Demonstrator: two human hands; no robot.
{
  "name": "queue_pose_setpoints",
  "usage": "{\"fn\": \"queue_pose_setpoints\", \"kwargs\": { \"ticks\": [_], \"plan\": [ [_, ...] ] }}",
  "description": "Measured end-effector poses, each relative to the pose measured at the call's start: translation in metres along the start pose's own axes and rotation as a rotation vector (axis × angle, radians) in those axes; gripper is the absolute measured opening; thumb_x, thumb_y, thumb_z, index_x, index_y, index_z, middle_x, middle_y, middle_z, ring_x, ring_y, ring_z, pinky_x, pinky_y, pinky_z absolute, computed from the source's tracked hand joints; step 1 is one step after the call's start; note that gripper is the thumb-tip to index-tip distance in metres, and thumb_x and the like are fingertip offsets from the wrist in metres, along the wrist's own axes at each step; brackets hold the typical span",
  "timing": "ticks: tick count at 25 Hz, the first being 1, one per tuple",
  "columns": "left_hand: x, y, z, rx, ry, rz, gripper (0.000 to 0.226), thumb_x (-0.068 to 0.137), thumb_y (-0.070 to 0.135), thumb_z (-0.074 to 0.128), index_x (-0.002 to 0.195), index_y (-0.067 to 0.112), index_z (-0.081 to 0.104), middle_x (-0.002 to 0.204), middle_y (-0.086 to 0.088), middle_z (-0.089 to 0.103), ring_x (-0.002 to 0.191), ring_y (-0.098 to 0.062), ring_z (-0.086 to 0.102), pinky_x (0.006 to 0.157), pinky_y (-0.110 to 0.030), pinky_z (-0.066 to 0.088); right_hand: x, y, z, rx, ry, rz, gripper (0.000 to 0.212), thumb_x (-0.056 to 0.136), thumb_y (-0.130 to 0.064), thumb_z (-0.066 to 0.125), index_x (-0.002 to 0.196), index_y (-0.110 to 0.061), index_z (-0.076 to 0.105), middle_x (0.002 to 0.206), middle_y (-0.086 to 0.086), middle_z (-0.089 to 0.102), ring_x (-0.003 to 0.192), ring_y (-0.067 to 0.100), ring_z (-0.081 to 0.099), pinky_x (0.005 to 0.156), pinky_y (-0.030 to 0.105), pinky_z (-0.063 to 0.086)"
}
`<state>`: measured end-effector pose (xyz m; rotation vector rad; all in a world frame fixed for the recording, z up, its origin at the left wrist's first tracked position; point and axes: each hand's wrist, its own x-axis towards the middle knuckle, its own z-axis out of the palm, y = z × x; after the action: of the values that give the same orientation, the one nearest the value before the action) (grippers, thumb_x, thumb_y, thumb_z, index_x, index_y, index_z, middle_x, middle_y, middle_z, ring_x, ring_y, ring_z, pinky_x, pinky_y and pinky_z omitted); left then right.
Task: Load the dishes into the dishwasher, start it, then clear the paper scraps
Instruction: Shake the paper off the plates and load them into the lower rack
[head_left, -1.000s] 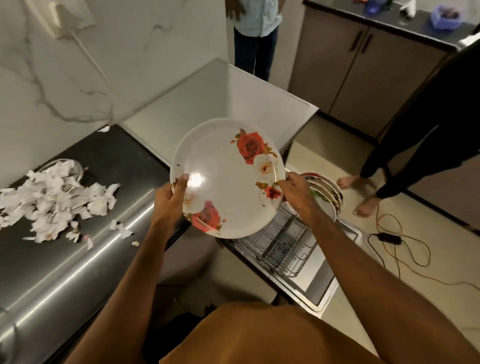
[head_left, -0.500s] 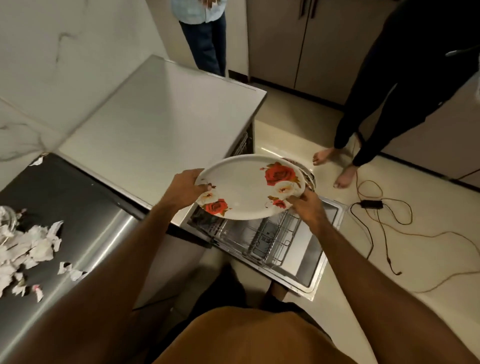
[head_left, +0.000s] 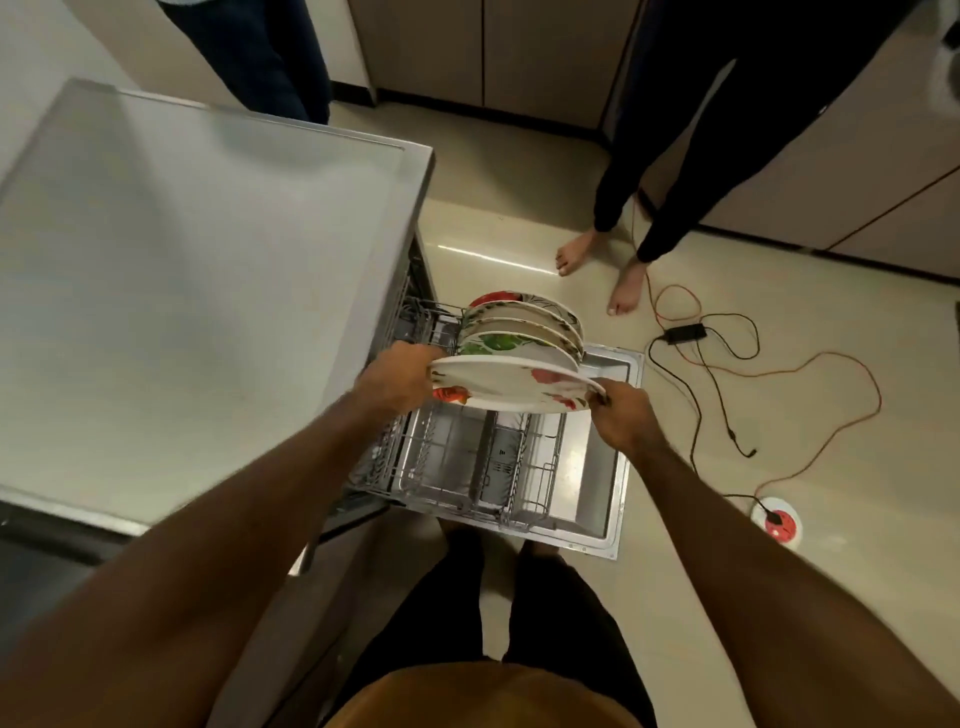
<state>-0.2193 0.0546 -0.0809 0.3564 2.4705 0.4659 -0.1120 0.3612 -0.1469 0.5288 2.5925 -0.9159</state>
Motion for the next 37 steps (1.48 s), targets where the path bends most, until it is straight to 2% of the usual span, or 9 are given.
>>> {"fn": "queue_pose_setpoints", "kwargs": {
  "ticks": [3,6,11,16,22,25,28,33,37],
  "plan": [
    [0.044,0.0,0.027,0.103,-0.048,-0.001,0.031,0.095,0.024,0.07,0.125,0.017,0.07,0.104,-0.007,0.072,0.083,-0.017,0.062,0.078,-0.033,0.058,0.017,0.025,0.03,0.055,0.032,0.091,0.032,0.104,-0.011,0.057,0.133,-0.017,0.07,0.116,0.011,0.076,0.099,0.029,0.07,0.088,0.036,0.055],
    [0.088,-0.014,0.068,0.156,-0.067,-0.023,0.025,0.098,0.021,0.067,0.123,0.019,0.068,0.093,0.001,0.065,0.077,-0.011,0.062,0.062,-0.024,0.053,0.036,0.05,0.064,0.076,0.05,0.117,0.038,0.103,-0.007,0.056,0.135,-0.02,0.069,0.113,0.009,0.076,0.09,0.025,0.068,0.083,0.031,0.053],
    [0.149,-0.045,0.127,0.288,-0.081,-0.018,0.04,0.096,0.001,0.053,0.13,0.02,0.064,0.099,-0.006,0.07,0.085,-0.021,0.069,0.071,-0.033,0.061,0.071,0.085,0.106,0.062,0.119,0.121,0.045,0.1,-0.002,0.055,0.139,-0.023,0.066,0.117,0.009,0.075,0.098,0.027,0.07,0.094,0.036,0.055],
    [0.191,-0.064,0.157,0.221,-0.001,0.014,0.048,0.092,-0.003,0.053,0.133,0.021,0.063,0.103,-0.009,0.072,0.09,-0.026,0.07,0.078,-0.039,0.062,0.105,0.105,0.122,0.042,0.187,0.089,0.045,0.101,-0.002,0.054,0.14,-0.022,0.064,0.124,0.007,0.072,0.106,0.027,0.069,0.099,0.041,0.054],
    [0.241,-0.066,0.159,0.223,-0.007,-0.012,0.024,0.098,0.006,0.056,0.118,0.013,0.067,0.098,-0.007,0.07,0.082,-0.02,0.067,0.074,-0.031,0.06,0.152,0.116,0.126,0.025,0.152,0.098,0.043,0.101,-0.008,0.053,0.138,-0.028,0.064,0.113,0.006,0.074,0.094,0.027,0.069,0.087,0.044,0.061],
    [0.251,-0.068,0.163,0.227,-0.031,-0.022,0.022,0.098,0.007,0.058,0.118,0.013,0.067,0.097,-0.007,0.069,0.081,-0.018,0.065,0.071,-0.027,0.057,0.159,0.12,0.131,0.033,0.119,0.123,0.039,0.104,-0.01,0.053,0.138,-0.027,0.064,0.109,0.008,0.074,0.088,0.026,0.068,0.082,0.043,0.062],
    [0.261,-0.075,0.169,0.239,-0.062,-0.017,0.022,0.099,0.008,0.059,0.119,0.012,0.068,0.097,-0.007,0.068,0.082,-0.018,0.067,0.077,-0.033,0.062,0.167,0.124,0.14,0.057,0.097,0.135,0.038,0.104,-0.009,0.054,0.138,-0.025,0.064,0.109,0.008,0.073,0.089,0.025,0.068,0.086,0.045,0.062],
    [0.275,-0.082,0.176,0.309,-0.115,-0.046,0.021,0.101,0.014,0.058,0.119,0.012,0.068,0.095,-0.006,0.068,0.076,-0.015,0.063,0.066,-0.027,0.056,0.185,0.131,0.148,0.022,0.051,0.151,0.036,0.105,-0.01,0.055,0.137,-0.022,0.066,0.105,0.011,0.075,0.084,0.027,0.069,0.082,0.048,0.062],
    [0.281,-0.083,0.185,0.371,-0.157,-0.1,0.019,0.102,0.017,0.057,0.115,0.01,0.069,0.095,-0.006,0.069,0.078,-0.015,0.065,0.067,-0.025,0.057,0.196,0.133,0.154,0.01,0.014,0.182,0.032,0.106,-0.011,0.054,0.134,-0.019,0.067,0.101,0.009,0.072,0.082,0.025,0.068,0.08,0.045,0.062]
  ]
}}
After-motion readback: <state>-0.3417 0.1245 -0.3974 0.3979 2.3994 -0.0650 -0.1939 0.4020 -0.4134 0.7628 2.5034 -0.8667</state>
